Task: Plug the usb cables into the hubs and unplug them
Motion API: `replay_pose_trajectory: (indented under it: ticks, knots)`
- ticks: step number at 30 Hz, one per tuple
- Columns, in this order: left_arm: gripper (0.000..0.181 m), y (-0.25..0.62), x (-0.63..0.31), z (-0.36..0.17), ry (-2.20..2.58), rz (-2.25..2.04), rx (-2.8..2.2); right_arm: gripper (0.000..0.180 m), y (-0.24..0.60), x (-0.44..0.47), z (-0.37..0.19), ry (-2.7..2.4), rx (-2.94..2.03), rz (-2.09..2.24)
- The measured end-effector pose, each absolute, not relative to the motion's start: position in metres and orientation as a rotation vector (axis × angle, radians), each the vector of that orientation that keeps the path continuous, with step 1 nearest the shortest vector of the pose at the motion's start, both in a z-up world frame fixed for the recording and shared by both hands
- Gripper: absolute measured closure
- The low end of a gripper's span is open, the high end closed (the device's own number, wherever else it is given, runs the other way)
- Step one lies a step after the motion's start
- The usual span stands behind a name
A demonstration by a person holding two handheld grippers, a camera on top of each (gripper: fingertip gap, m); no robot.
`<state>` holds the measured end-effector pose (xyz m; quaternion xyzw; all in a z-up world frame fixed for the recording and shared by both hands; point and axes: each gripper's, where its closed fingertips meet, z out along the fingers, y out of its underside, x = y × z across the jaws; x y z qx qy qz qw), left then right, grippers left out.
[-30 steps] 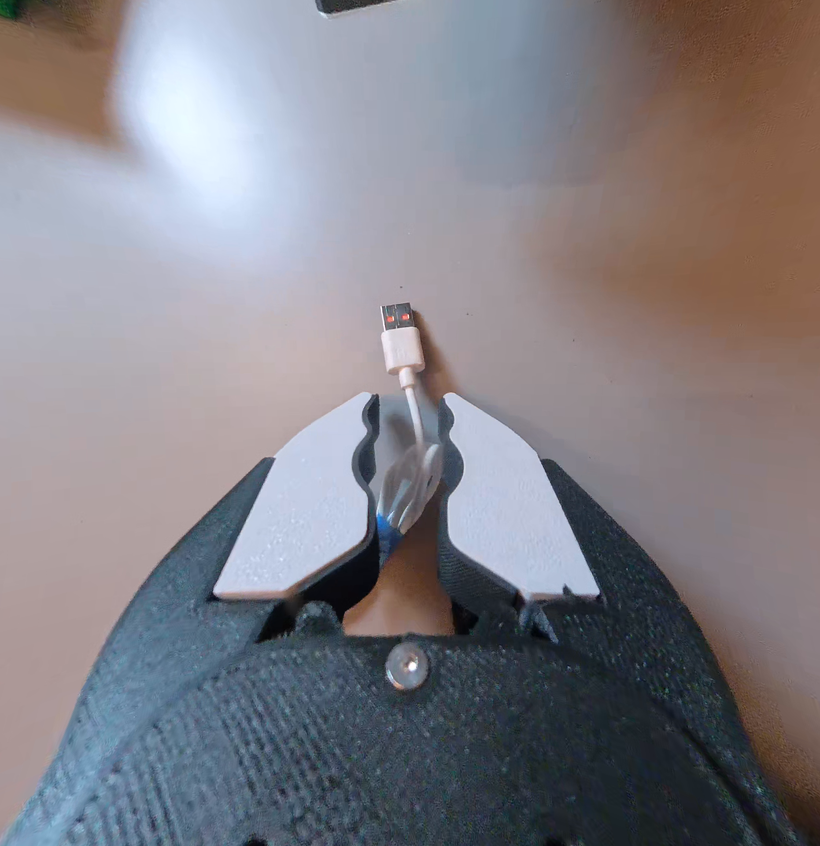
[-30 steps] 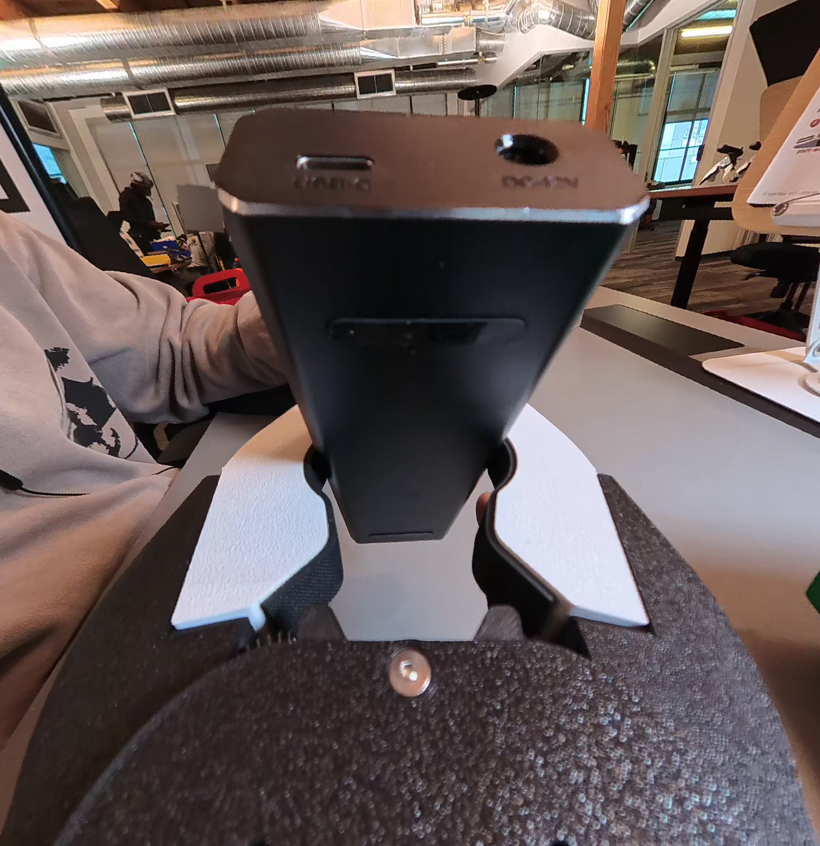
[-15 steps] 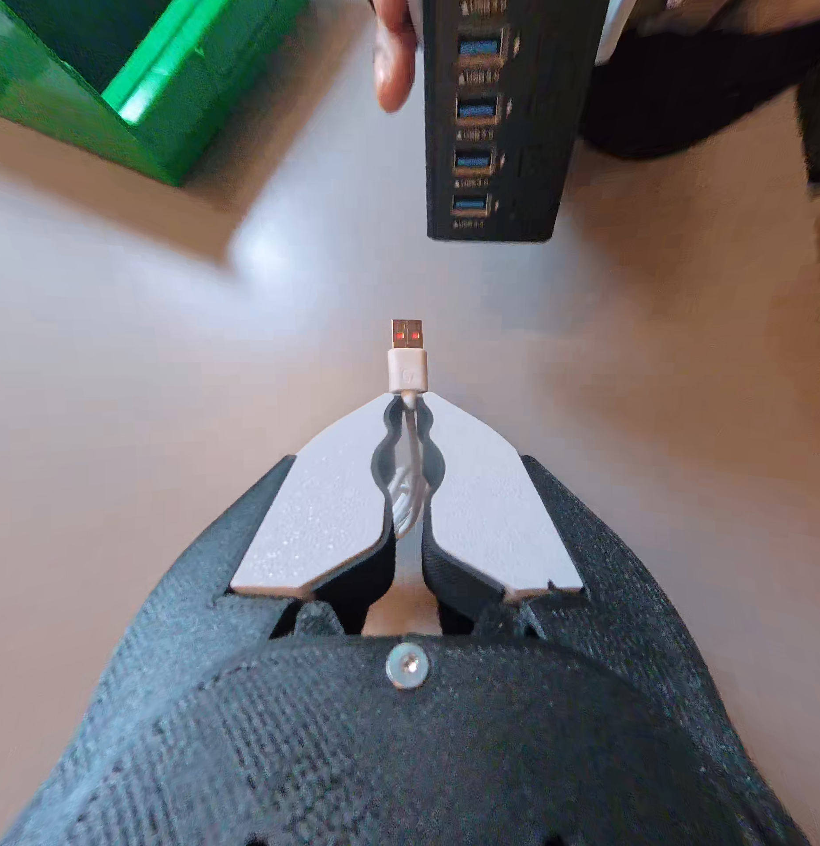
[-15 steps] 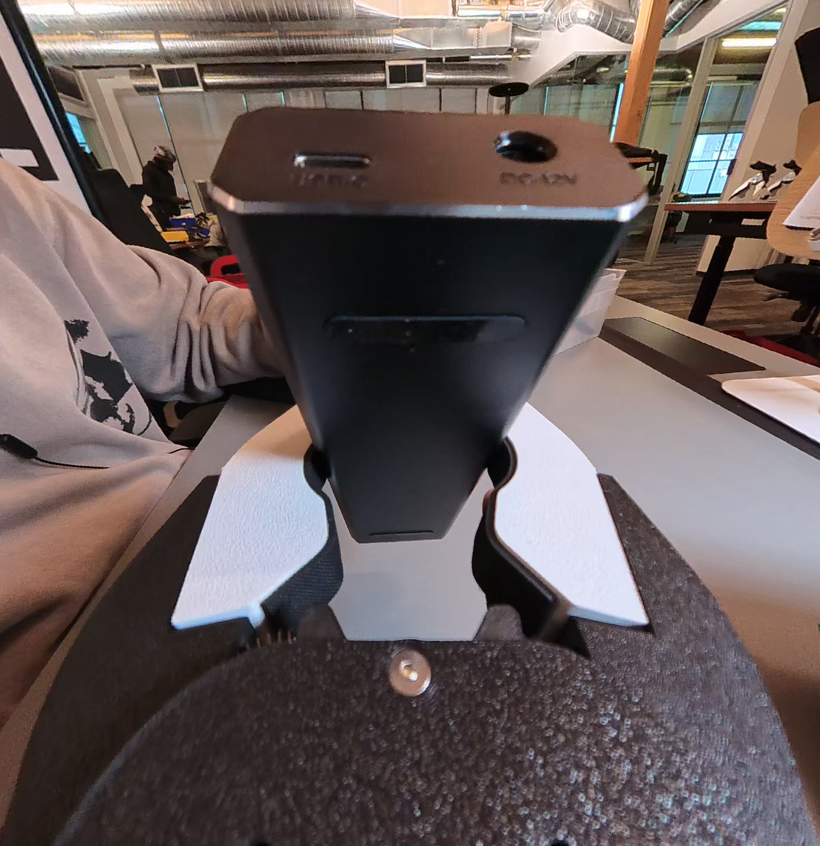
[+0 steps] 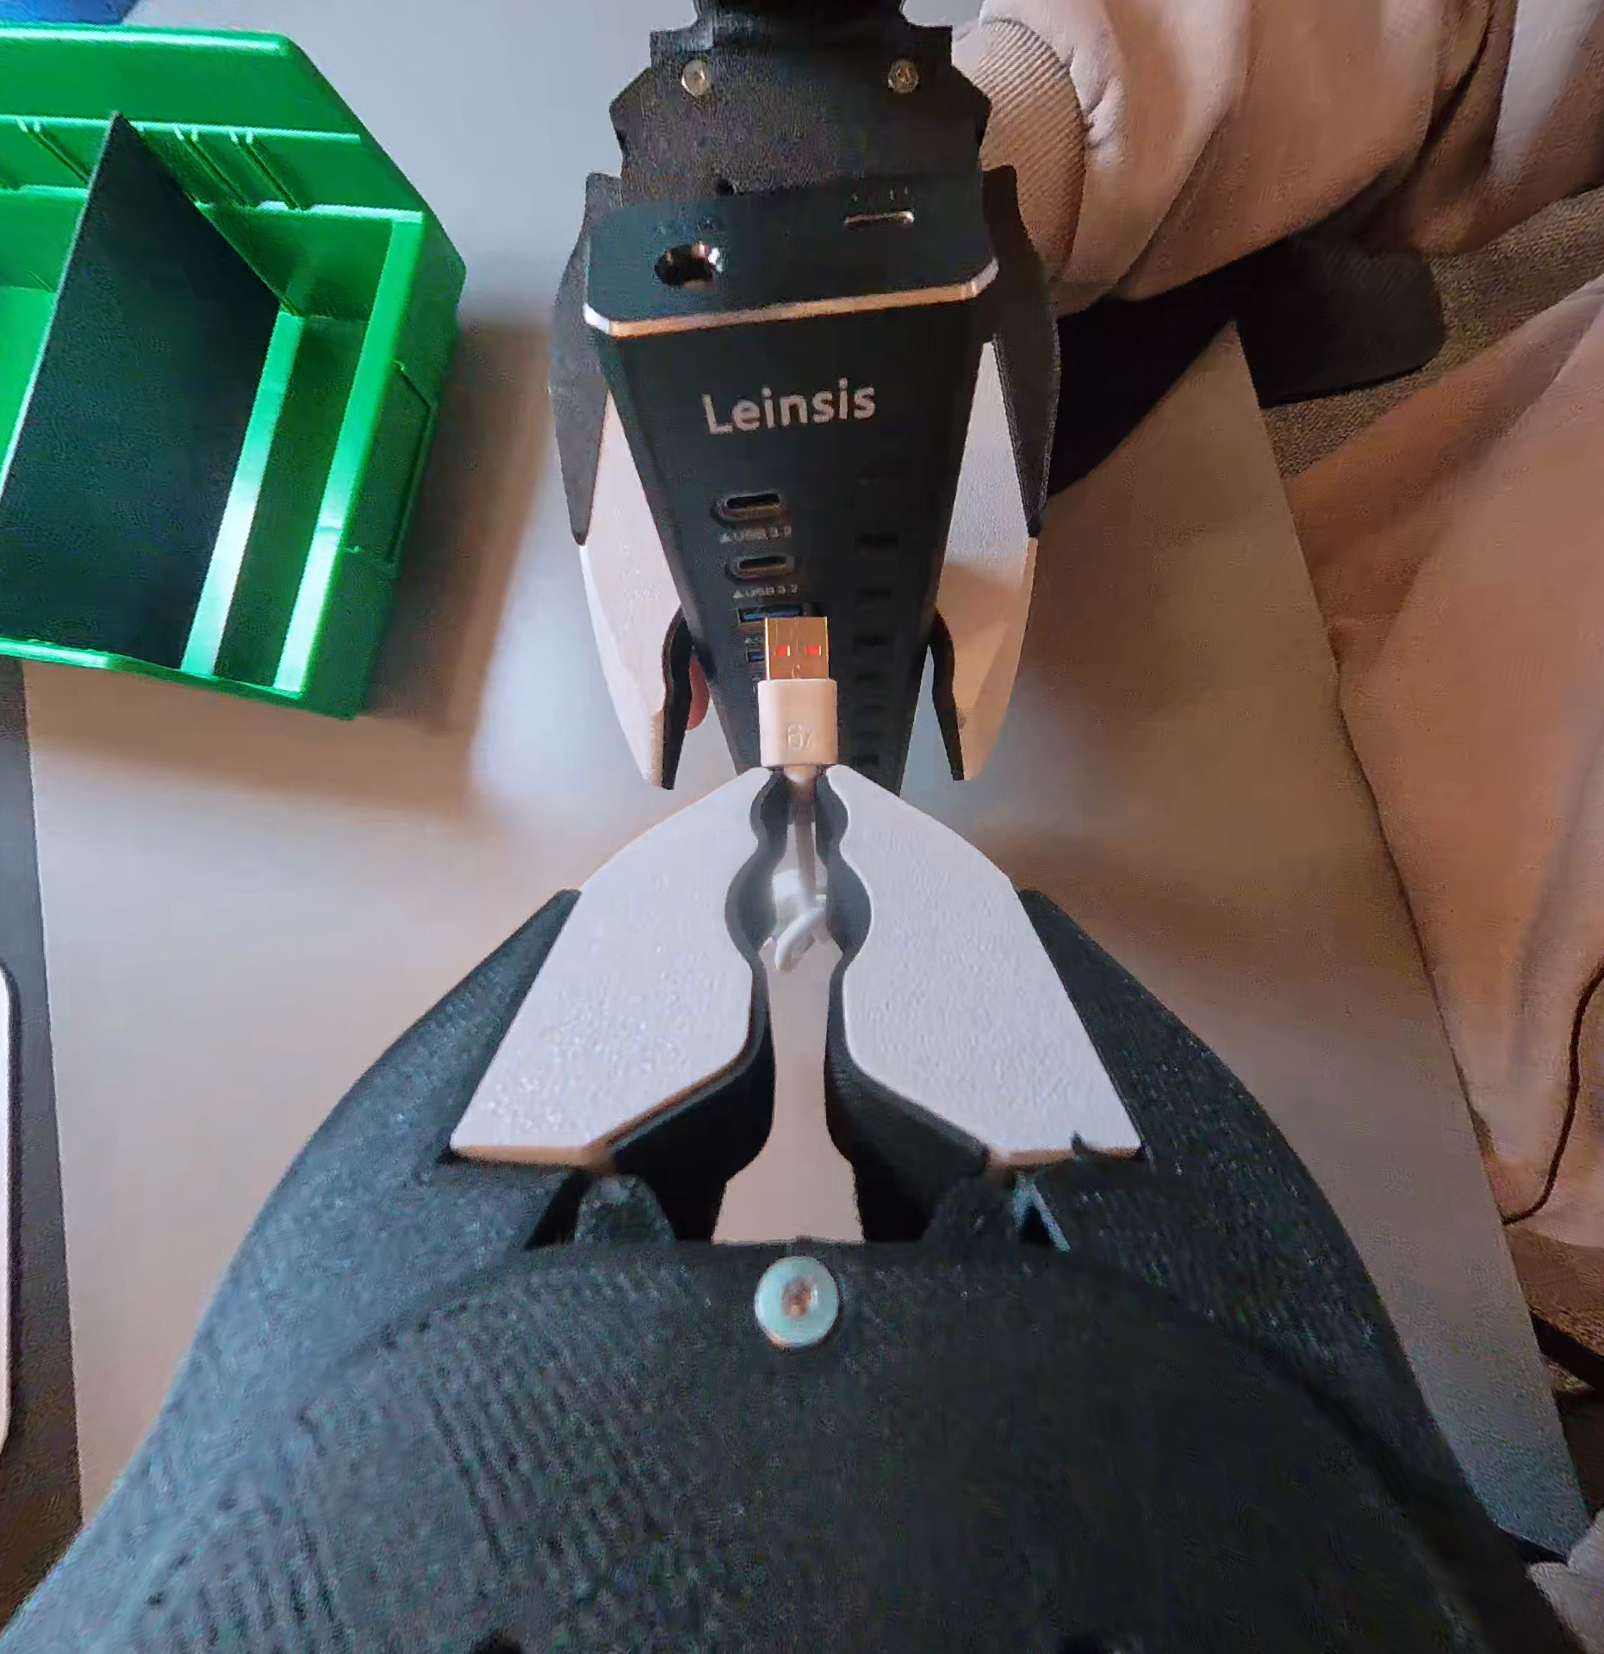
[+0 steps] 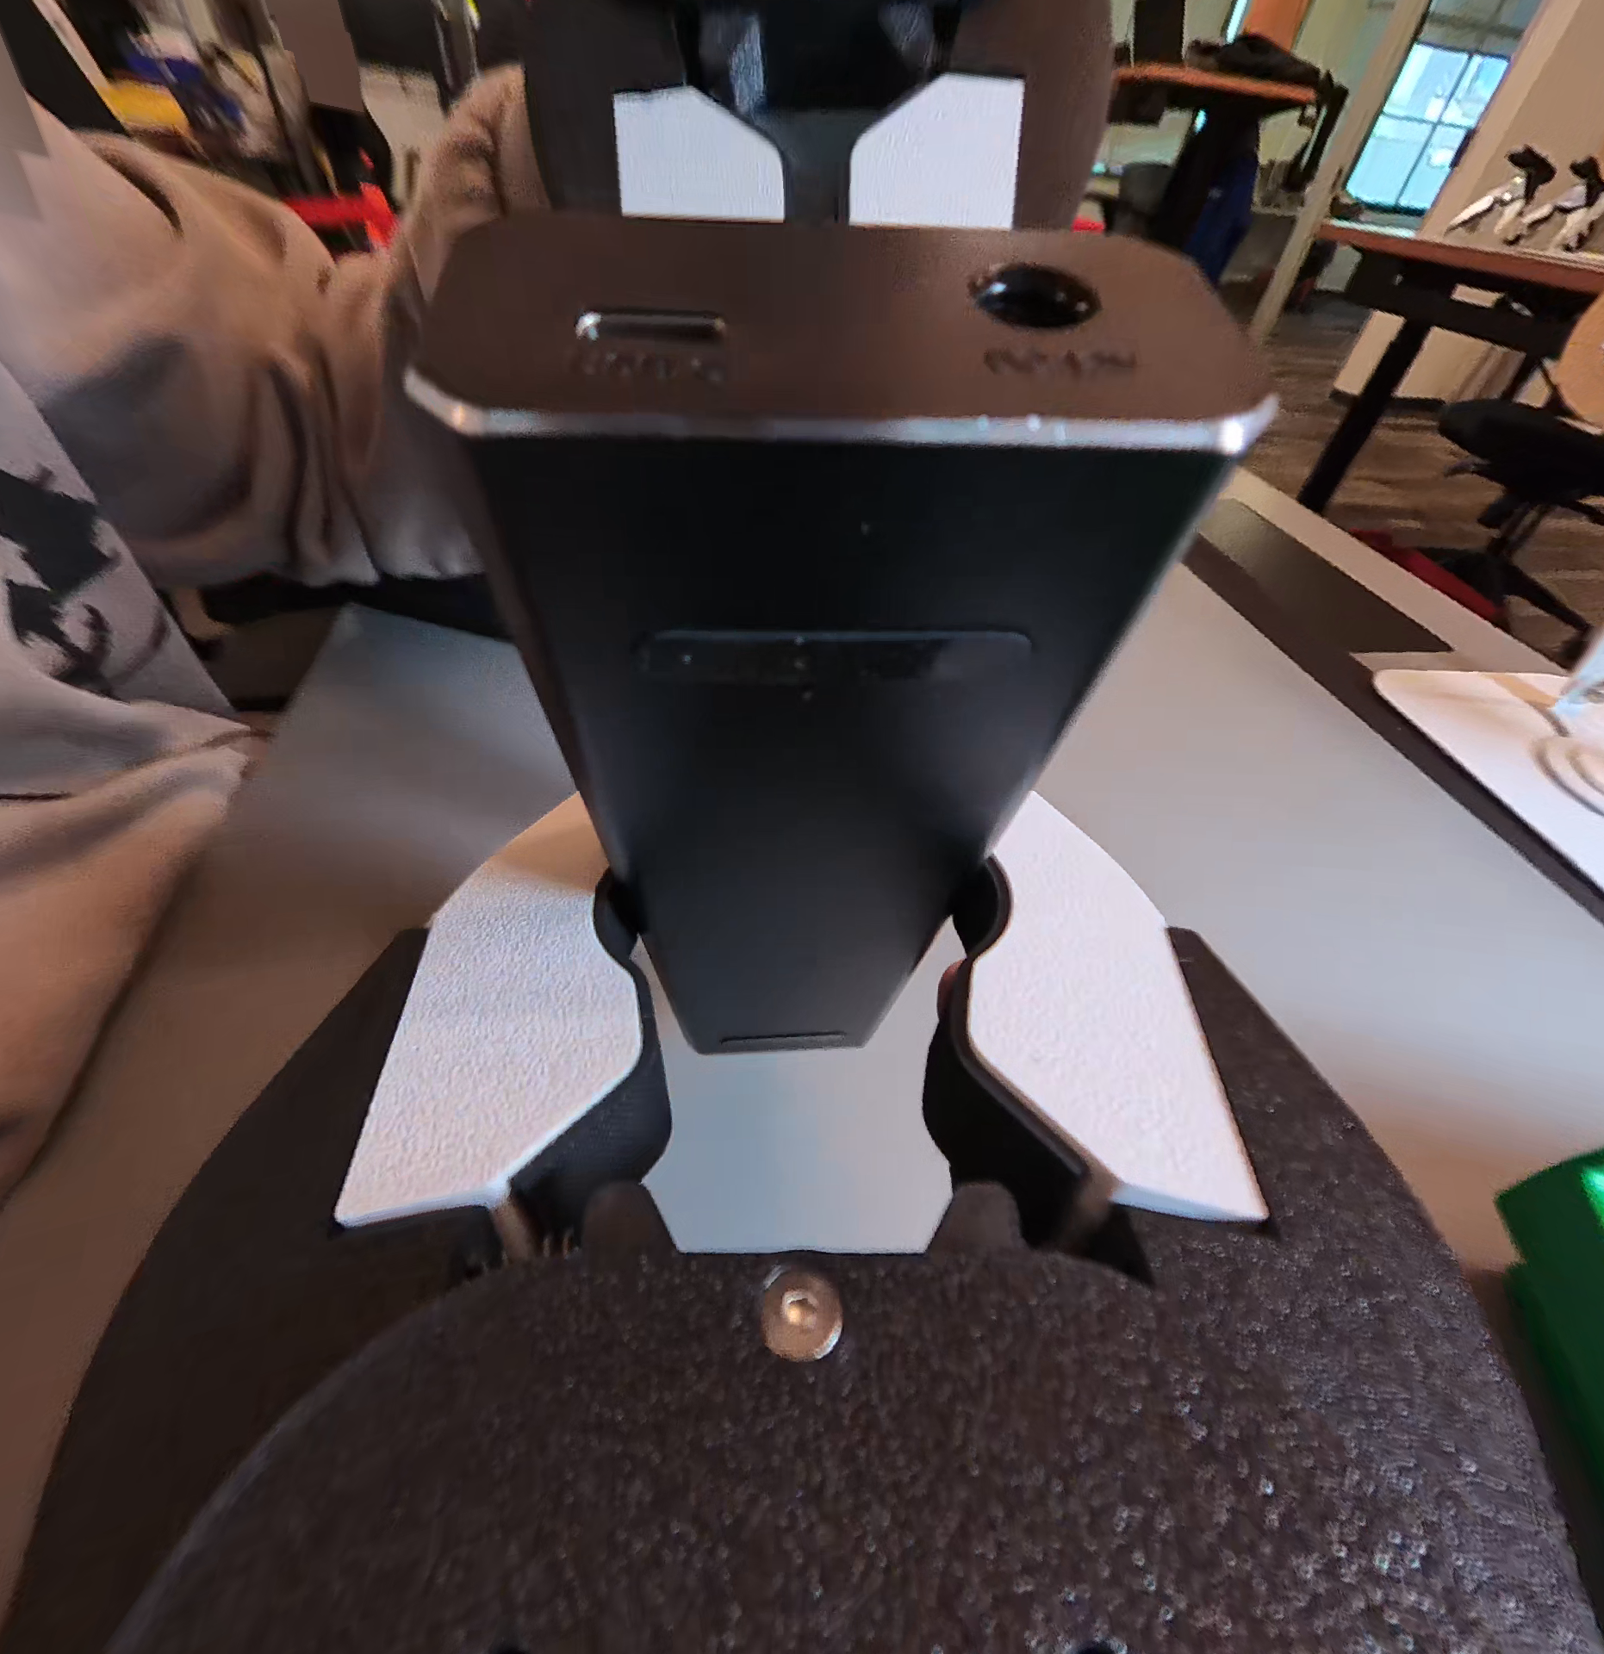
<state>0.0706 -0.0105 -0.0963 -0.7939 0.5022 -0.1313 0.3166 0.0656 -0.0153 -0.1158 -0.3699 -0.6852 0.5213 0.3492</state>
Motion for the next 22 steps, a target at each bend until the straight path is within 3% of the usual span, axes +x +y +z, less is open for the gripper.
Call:
replay_pose_trajectory:
  ticks: [22]
  knots:
    - [0.174,-0.027,0.072,-0.108,1.383,-0.318,-2.147,0.109,-0.019,0.062,-0.148,-1.991,-0.913,0.854]
